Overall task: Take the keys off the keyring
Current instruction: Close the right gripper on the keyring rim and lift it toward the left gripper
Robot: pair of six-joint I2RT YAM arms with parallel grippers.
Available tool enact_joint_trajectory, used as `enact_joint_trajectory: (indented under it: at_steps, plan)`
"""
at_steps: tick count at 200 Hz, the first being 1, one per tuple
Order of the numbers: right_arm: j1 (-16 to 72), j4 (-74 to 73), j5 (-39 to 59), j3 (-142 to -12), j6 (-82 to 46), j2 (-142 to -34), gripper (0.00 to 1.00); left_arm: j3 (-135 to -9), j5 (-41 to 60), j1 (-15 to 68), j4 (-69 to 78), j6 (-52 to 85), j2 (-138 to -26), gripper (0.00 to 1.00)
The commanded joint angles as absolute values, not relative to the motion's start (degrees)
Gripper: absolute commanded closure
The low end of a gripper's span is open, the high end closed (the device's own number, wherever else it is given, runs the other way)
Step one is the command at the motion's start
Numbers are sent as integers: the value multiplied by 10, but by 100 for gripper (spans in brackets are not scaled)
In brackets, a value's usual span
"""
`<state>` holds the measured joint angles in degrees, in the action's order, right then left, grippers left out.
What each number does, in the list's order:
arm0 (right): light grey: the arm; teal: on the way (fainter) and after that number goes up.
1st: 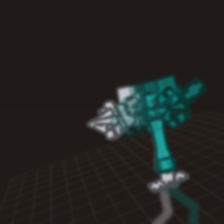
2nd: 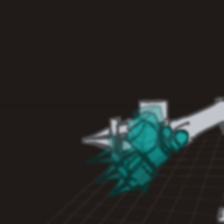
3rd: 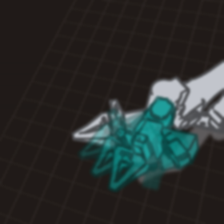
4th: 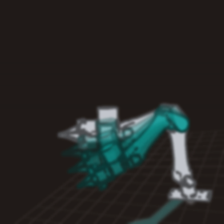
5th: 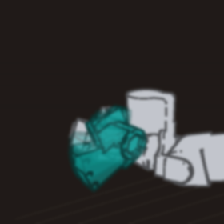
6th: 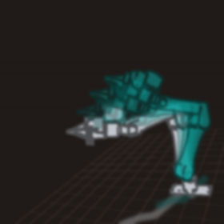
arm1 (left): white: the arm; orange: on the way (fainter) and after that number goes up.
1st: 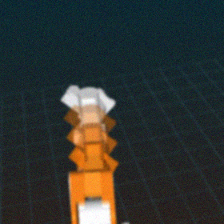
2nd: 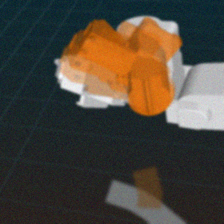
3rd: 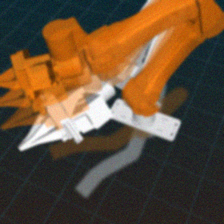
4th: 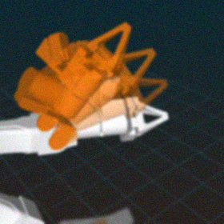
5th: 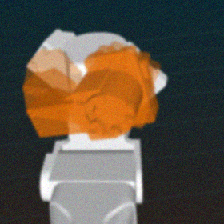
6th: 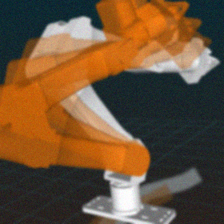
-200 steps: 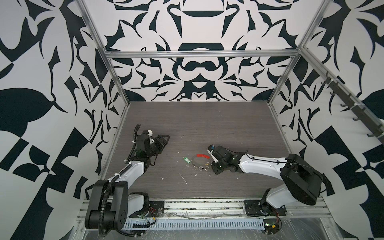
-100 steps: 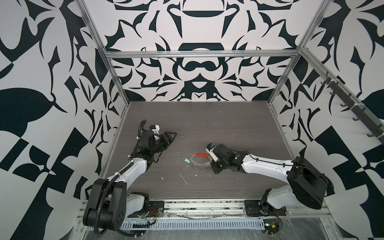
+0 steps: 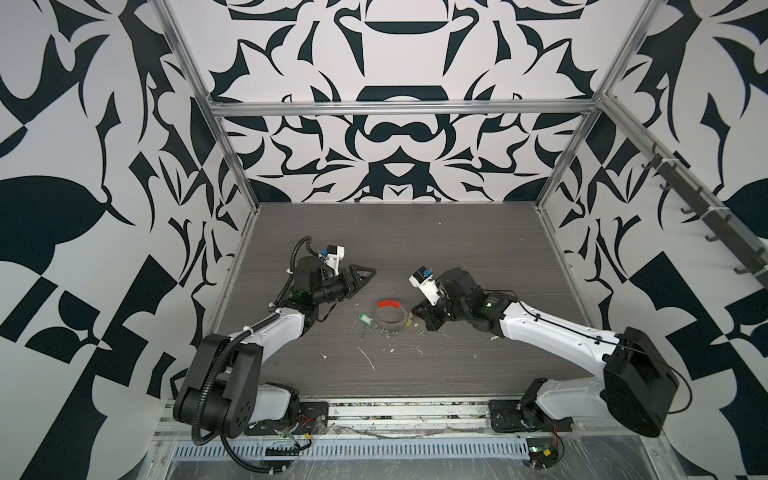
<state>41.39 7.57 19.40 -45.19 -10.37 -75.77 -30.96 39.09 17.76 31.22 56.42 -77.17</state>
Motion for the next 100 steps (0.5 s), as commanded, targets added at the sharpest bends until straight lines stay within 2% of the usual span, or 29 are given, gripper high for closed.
enact_joint_trajectory:
  at_steps: [1, 28, 73, 100]
  plan:
    - [392, 27, 279, -479, -107, -743, 100, -316, 428, 192, 349, 564, -779, 44]
    - [380, 20, 333, -495, -100, -745, 100, -323, 434, 203, 351, 559, -786, 44]
    - [376, 32, 373, -531, -95, -755, 100, -339, 443, 227, 362, 531, -806, 33]
    - [377, 42, 381, -541, -97, -755, 100, -328, 449, 227, 403, 530, -822, 32]
